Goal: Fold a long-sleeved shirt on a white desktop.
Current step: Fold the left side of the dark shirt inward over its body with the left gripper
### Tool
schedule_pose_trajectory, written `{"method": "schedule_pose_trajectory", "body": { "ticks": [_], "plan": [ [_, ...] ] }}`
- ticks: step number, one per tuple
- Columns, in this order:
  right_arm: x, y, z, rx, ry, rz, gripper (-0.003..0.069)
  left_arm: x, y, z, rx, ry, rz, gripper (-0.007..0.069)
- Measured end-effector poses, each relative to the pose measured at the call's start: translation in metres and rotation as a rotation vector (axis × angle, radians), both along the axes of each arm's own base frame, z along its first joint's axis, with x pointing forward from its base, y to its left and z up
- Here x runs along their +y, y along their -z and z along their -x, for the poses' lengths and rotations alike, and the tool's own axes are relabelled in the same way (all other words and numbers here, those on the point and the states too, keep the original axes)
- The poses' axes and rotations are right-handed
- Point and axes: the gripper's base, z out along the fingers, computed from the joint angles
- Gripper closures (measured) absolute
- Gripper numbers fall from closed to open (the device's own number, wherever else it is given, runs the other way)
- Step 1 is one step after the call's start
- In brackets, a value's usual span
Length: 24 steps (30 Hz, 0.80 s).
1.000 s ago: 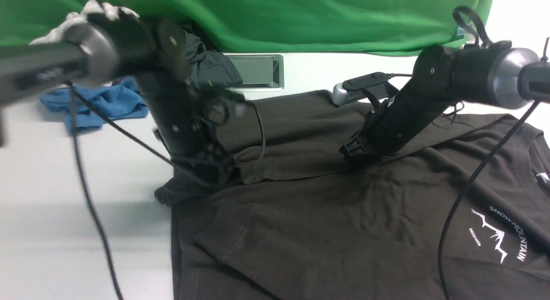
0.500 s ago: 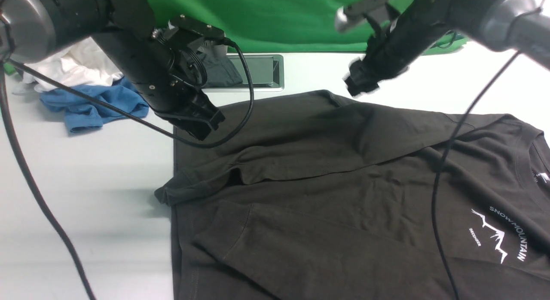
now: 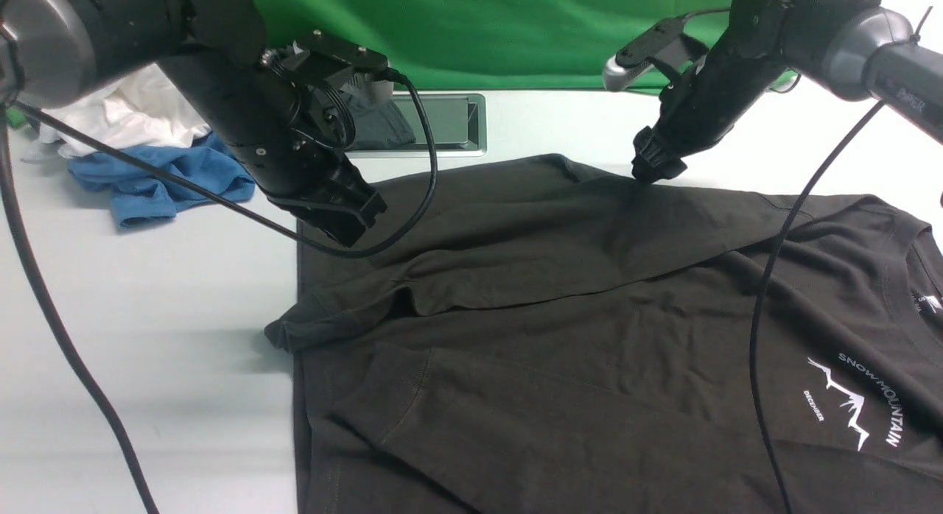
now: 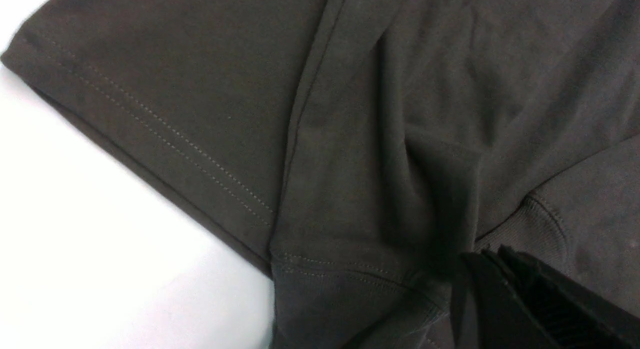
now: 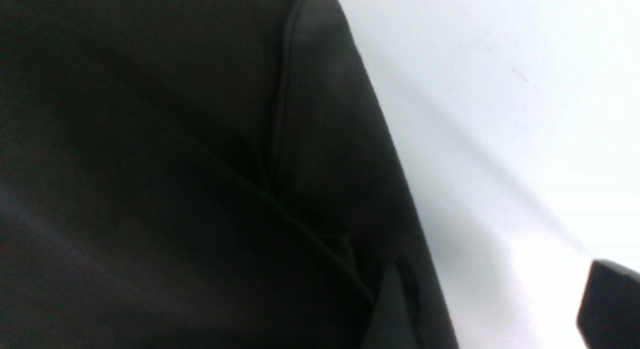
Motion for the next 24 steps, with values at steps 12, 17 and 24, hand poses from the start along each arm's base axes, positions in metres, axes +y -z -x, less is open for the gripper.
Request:
{"method": "schedule_pose_trajectory", "body": {
  "ticks": [12, 17, 24],
  "plan": [
    [0.009, 0.012, 0.000, 0.043, -0.007, -0.105, 0.0195, -0.003, -0.001, 0.000, -0.004, -0.001, 0.032, 0.0606],
    [0.009, 0.024, -0.002, 0.049, -0.019, -0.099, 0.0326, -0.004, -0.001, -0.001, -0.014, 0.017, 0.037, 0.0606],
    [0.009, 0.025, -0.007, 0.002, -0.017, -0.096, 0.0597, -0.006, -0.002, 0.000, -0.013, 0.029, 0.065, 0.0606]
  ]
}}
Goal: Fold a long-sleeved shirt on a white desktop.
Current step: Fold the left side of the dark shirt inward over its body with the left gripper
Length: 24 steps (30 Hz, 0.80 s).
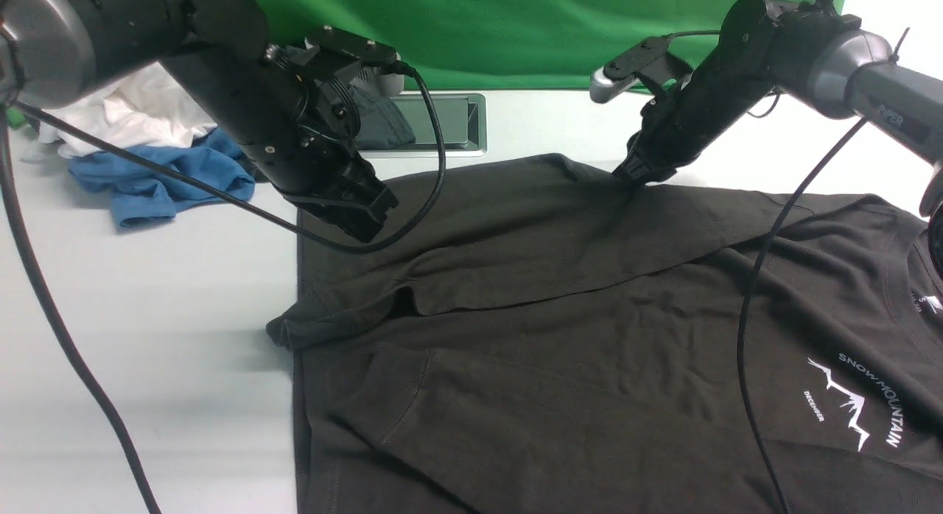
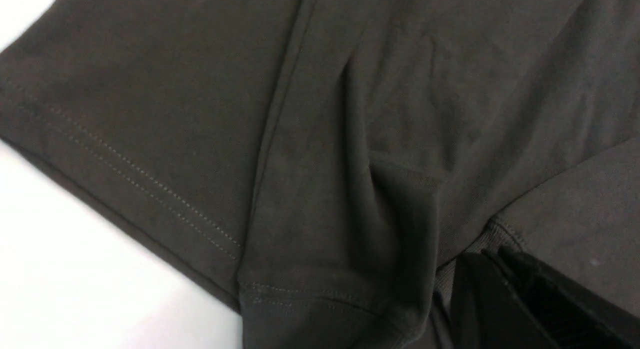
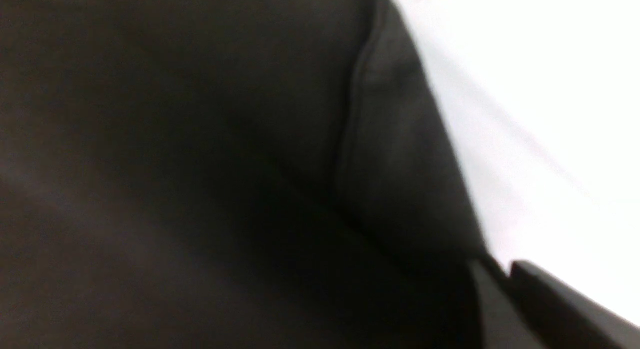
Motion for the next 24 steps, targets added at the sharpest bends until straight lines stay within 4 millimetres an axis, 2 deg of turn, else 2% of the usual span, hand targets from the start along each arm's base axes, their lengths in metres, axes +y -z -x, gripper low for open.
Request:
{"method": "schedule_pose_trajectory", "body": {
  "ticks": [4, 9, 12, 16, 18, 19, 20, 21, 23, 24],
  "plan": [
    [-0.007, -0.002, -0.007, -0.057, 0.063, -0.019, 0.0629, 0.000, 0.000, -0.001, -0.007, 0.003, 0.005, 0.0606],
    [-0.032, -0.006, -0.018, -0.111, 0.195, -0.057, 0.0629, -0.008, -0.001, -0.001, -0.038, 0.019, 0.001, 0.0606],
    [-0.051, -0.007, -0.022, -0.122, 0.270, -0.075, 0.0629, -0.020, -0.001, 0.000, -0.077, 0.064, -0.009, 0.0606],
    [-0.052, -0.006, -0.017, -0.072, 0.254, -0.069, 0.0605, -0.024, 0.007, -0.001, -0.075, 0.089, -0.046, 0.0606],
    [-0.044, -0.010, -0.010, -0.027, 0.178, -0.060, 0.0526, -0.023, 0.008, -0.002, -0.073, 0.082, -0.059, 0.0606],
    [-0.038, -0.012, -0.006, -0.010, 0.111, -0.051, 0.0463, -0.021, 0.009, -0.003, -0.068, 0.072, -0.060, 0.0606],
    [-0.030, -0.016, -0.002, -0.002, 0.038, -0.042, 0.0387, -0.020, 0.009, -0.004, -0.070, 0.065, -0.059, 0.0606],
    [-0.016, -0.019, 0.003, 0.002, -0.051, -0.030, 0.0268, -0.018, 0.009, -0.005, -0.071, 0.059, -0.058, 0.0606],
    [-0.002, -0.018, 0.006, -0.006, -0.125, -0.017, 0.0114, -0.017, 0.010, -0.005, -0.072, 0.056, -0.058, 0.0606],
    [-0.001, -0.017, 0.006, -0.009, -0.132, -0.015, 0.0102, -0.017, 0.010, -0.005, -0.072, 0.056, -0.058, 0.0606]
  ]
}}
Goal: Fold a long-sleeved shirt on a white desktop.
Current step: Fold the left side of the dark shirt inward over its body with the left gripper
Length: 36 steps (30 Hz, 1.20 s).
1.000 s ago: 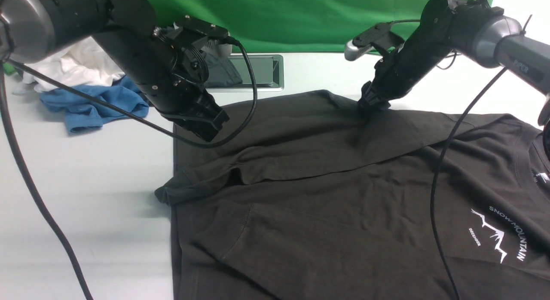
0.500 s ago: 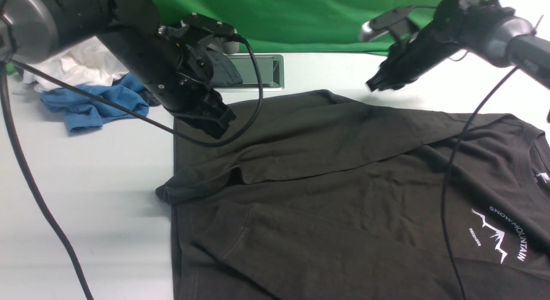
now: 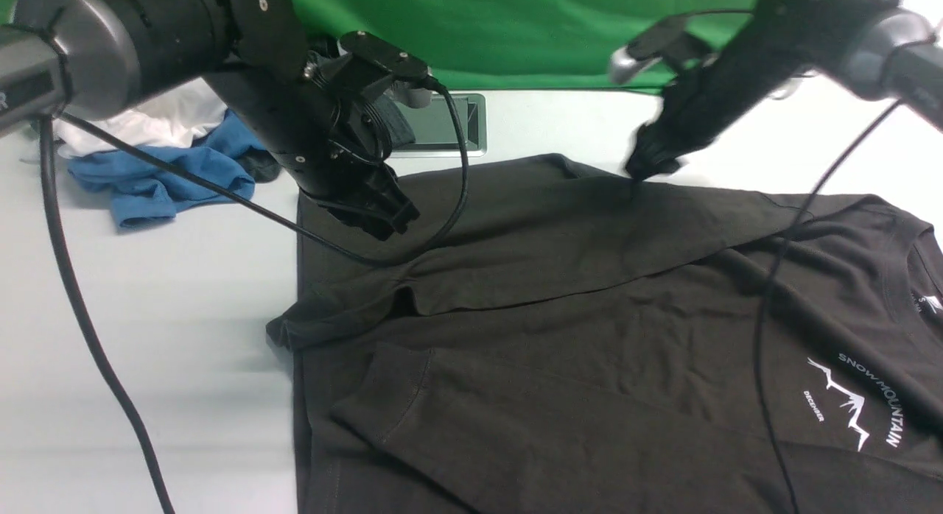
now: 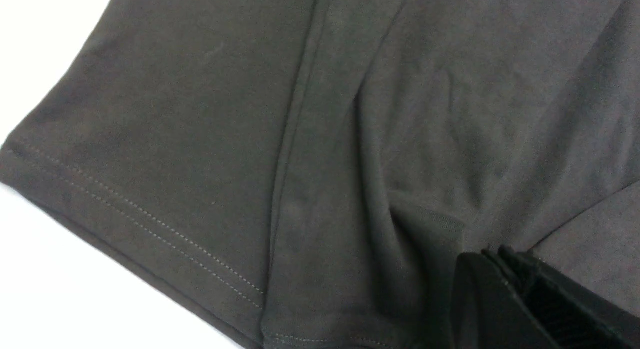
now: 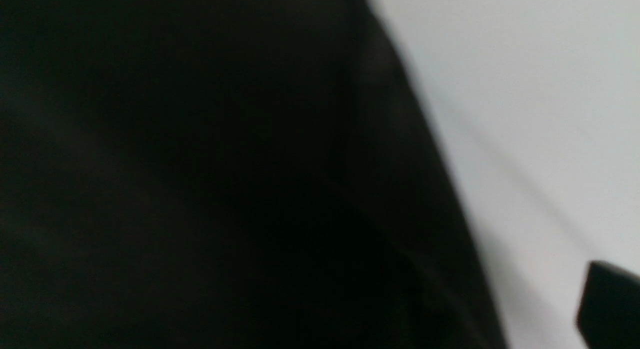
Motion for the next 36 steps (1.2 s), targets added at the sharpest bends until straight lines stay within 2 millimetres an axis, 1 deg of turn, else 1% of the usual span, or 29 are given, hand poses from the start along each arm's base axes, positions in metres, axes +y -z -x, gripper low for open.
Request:
{"method": "schedule_pose_trajectory", "body": {
  "ticks": [1, 2, 3, 4, 5, 7, 8, 9, 10, 13, 16, 17, 20, 24, 27, 29, 31, 32, 33, 34, 35, 36],
  "plan": [
    [0.006, 0.003, 0.000, -0.009, -0.018, 0.006, 0.0055, 0.000, 0.000, 0.000, 0.000, 0.000, 0.001, 0.0606],
    [0.010, 0.007, -0.001, -0.017, -0.030, 0.011, 0.0033, 0.000, 0.000, 0.000, 0.000, 0.000, 0.001, 0.0606],
    [0.011, 0.010, -0.002, -0.028, -0.032, 0.016, 0.0024, 0.000, 0.000, 0.000, 0.000, 0.000, 0.001, 0.0606],
    [0.012, 0.018, -0.005, -0.042, -0.038, 0.025, 0.0036, 0.000, 0.000, 0.000, 0.000, 0.000, 0.001, 0.0606],
    [0.012, 0.022, -0.006, -0.044, -0.045, 0.031, 0.0066, 0.000, 0.000, 0.000, 0.000, 0.000, 0.001, 0.0606],
    [0.012, 0.025, -0.006, -0.041, -0.051, 0.027, 0.0159, 0.000, 0.000, 0.000, 0.000, 0.000, 0.001, 0.0606],
    [0.012, 0.025, -0.006, -0.043, -0.051, 0.028, 0.0181, 0.000, 0.000, 0.000, 0.000, 0.000, 0.001, 0.0606],
    [0.014, 0.026, -0.006, -0.045, -0.059, 0.028, 0.0267, 0.000, 0.000, 0.000, 0.000, 0.000, 0.001, 0.0606],
    [0.014, 0.026, -0.006, -0.045, -0.063, 0.029, 0.0318, 0.000, 0.000, 0.000, 0.000, 0.000, 0.001, 0.0606],
    [0.015, 0.028, -0.006, -0.041, -0.065, 0.025, 0.0514, 0.000, 0.000, 0.000, 0.000, 0.000, 0.001, 0.0606],
    [0.015, 0.028, -0.007, -0.044, -0.063, 0.023, 0.0579, 0.000, 0.000, 0.000, 0.005, 0.001, 0.000, 0.0606],
    [0.015, 0.028, -0.008, -0.050, -0.052, 0.020, 0.0584, 0.000, 0.000, 0.000, 0.005, 0.001, 0.000, 0.0606],
    [0.012, 0.029, -0.013, -0.071, 0.015, -0.002, 0.0583, 0.000, 0.000, 0.000, 0.004, 0.007, -0.002, 0.0606],
    [0.001, 0.031, -0.022, -0.115, 0.145, -0.037, 0.0583, 0.000, 0.000, -0.001, -0.009, 0.010, 0.002, 0.0606],
    [-0.010, 0.032, -0.027, -0.133, 0.220, -0.047, 0.0583, -0.001, 0.001, -0.005, -0.052, 0.007, 0.009, 0.0606],
    [-0.015, 0.032, -0.030, -0.144, 0.260, -0.053, 0.0580, -0.003, 0.004, -0.013, -0.106, 0.010, 0.014, 0.0606],
    [-0.020, 0.032, -0.032, -0.151, 0.286, -0.058, 0.0547, -0.004, 0.009, -0.023, -0.183, 0.007, 0.021, 0.0606],
    [-0.020, 0.032, -0.032, -0.147, 0.297, -0.062, 0.0505, -0.005, 0.011, -0.028, -0.213, -0.001, 0.026, 0.0606],
    [-0.022, 0.032, -0.032, -0.143, 0.307, -0.062, 0.0432, -0.006, 0.017, -0.035, -0.256, -0.011, 0.031, 0.0606],
    [-0.022, 0.032, -0.032, -0.139, 0.313, -0.065, 0.0389, -0.007, 0.022, -0.040, -0.281, -0.016, 0.032, 0.0606],
    [-0.022, 0.031, -0.030, -0.125, 0.315, -0.062, 0.0288, -0.008, 0.032, -0.047, -0.304, -0.022, 0.029, 0.0606],
    [-0.022, 0.030, -0.030, -0.124, 0.314, -0.061, 0.0275, -0.008, 0.033, -0.048, -0.307, -0.023, 0.028, 0.0606]
  ]
}}
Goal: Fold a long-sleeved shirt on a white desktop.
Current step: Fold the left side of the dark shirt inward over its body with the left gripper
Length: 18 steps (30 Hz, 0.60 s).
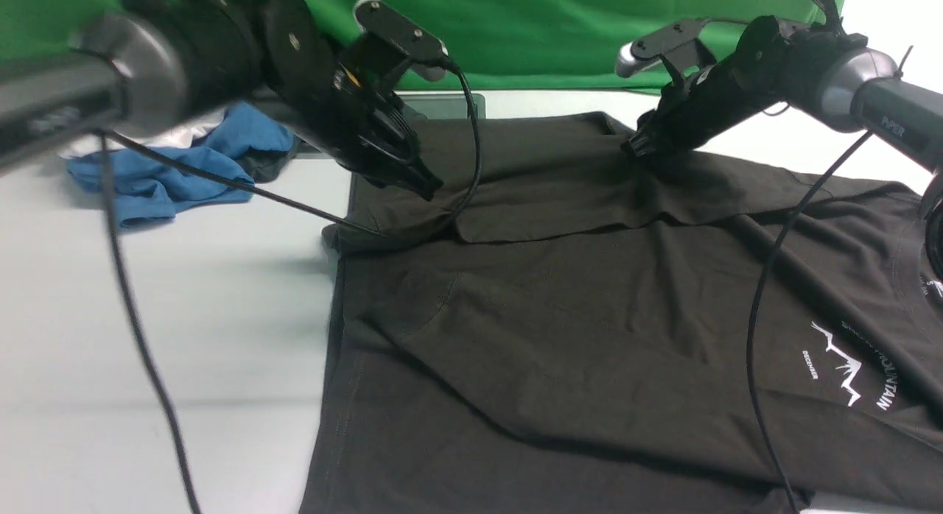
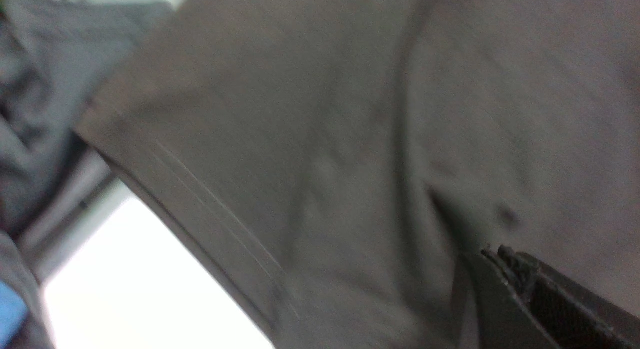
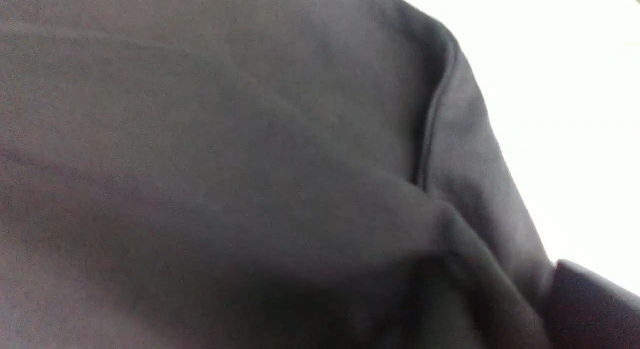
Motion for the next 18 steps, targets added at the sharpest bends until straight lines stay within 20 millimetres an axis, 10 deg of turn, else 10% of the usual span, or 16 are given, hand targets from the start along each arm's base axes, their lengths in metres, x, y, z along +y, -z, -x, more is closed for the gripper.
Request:
{"method": "schedule_pose_trajectory", "body": {
  "ticks": [3, 7, 18],
  "plan": [
    [0.000, -0.013, 0.008, 0.051, -0.018, 0.004, 0.0167, -0.001, 0.035, -0.009, 0.040, 0.014, -0.044, 0.0606],
    [0.001, -0.058, 0.020, 0.039, -0.032, -0.004, 0.0242, 0.002, 0.068, -0.004, 0.188, 0.054, -0.126, 0.0606],
    [-0.002, -0.160, 0.067, 0.042, -0.045, -0.030, 0.0314, 0.018, 0.045, 0.006, 0.217, 0.021, -0.283, 0.0606]
  ]
}}
